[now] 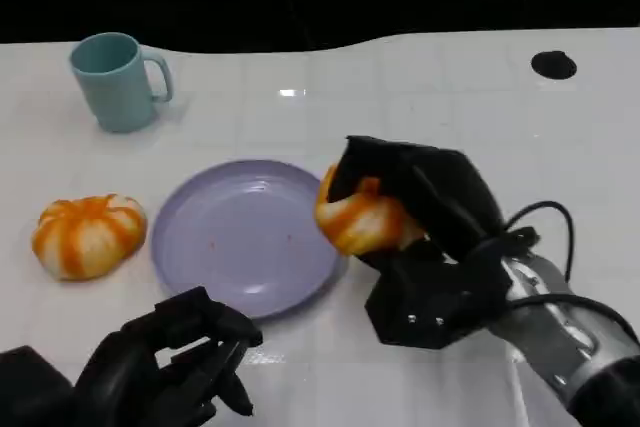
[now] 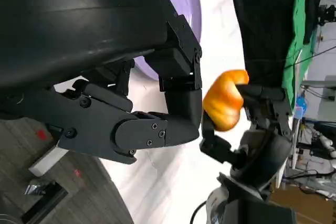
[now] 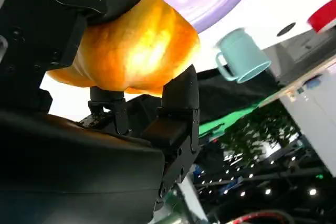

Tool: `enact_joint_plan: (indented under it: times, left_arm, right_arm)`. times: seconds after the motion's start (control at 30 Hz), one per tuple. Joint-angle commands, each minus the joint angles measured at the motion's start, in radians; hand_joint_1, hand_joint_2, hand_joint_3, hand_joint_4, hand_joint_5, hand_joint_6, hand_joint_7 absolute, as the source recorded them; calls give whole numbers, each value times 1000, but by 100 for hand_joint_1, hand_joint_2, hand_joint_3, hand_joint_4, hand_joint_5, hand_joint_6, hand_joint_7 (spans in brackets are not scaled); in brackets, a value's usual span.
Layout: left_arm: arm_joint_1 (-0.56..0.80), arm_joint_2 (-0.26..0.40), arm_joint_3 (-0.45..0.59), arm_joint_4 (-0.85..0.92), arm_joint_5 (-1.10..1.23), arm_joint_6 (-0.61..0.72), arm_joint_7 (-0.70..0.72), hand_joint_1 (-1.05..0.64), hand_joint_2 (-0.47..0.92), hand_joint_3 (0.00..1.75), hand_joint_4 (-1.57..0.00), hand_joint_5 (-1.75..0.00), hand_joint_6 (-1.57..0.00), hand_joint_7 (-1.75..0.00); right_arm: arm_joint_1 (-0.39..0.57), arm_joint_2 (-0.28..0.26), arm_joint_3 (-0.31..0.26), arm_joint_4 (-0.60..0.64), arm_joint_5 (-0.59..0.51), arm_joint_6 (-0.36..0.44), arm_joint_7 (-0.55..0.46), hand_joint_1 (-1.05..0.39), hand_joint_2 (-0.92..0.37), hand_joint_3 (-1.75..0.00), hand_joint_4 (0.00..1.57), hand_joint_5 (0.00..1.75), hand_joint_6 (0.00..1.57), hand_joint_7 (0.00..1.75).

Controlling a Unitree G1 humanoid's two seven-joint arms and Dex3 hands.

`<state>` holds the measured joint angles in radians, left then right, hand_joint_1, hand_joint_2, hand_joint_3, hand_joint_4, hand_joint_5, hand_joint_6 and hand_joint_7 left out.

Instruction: Grasp the bread from the table and place it into the plate.

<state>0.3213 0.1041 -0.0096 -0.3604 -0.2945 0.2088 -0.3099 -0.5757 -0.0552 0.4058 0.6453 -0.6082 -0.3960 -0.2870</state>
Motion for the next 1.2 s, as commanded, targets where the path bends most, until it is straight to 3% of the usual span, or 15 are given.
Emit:
enact_joint_plan:
  times: [0.03, 0.2, 0.47, 0.73, 0.8, 0.83, 0.9, 1.0, 1.1, 1.2]
  left_arm:
    - [8, 16, 7, -1, -6, -7, -11, -42, 92, 44, -67, -166, -68, -126]
    - [14, 16, 6, -8, -5, -4, -8, -41, 92, 43, -67, -167, -68, -126]
    - [15, 17, 1, -4, 1, -19, -11, -42, 92, 44, -67, -167, -68, -127]
    - [17, 14, 1, -3, -2, -17, -8, -42, 92, 43, -68, -166, -69, -126]
    - [17, 15, 0, -1, 2, -22, -10, -42, 92, 43, -68, -166, -69, -126]
    - [16, 16, -1, -1, 1, -22, -11, -42, 92, 43, -68, -165, -69, -126]
    - [16, 14, 0, -1, -3, -17, -10, -42, 92, 43, -68, -165, -69, -126]
    - [15, 13, -3, 3, 3, -29, -10, -42, 92, 42, -69, -165, -70, -125]
    - [16, 16, -4, 6, 6, -36, -12, -42, 92, 42, -69, -164, -70, -124]
    - [17, 15, -3, 2, 1, -32, -9, -42, 92, 42, -69, -164, -70, -124]
  right_arm:
    - [-81, 45, 19, 99, -11, -6, -29, -13, -25, -136, 103, 175, 75, 175]
    - [-157, 96, 47, 221, -28, -18, -60, -13, -30, -125, 102, 175, 74, 175]
    - [-247, 181, 55, 378, -9, -1, -64, -19, -31, -132, 97, 175, 76, 161]
    - [-293, 239, 39, 470, 30, 15, -62, -15, -36, -129, 96, 175, 68, 173]
    - [-300, 248, 31, 483, 49, 14, -43, -16, -39, -121, 91, 175, 74, 131]
    - [-305, 253, 23, 488, 65, 18, -12, -17, -39, -119, 90, 175, 76, 123]
    - [-314, 257, 14, 493, 85, 33, 49, -21, -52, -89, 69, 161, 75, 87]
    - [-324, 250, 27, 490, 77, 55, 109, -31, -70, -50, 52, 87, 70, 32]
    - [-330, 233, 66, 482, 36, 66, 140, -43, -85, -27, 30, 40, 53, 5]
    - [-330, 225, 81, 468, 25, 88, 179, -53, -91, -20, 11, 32, 37, 1]
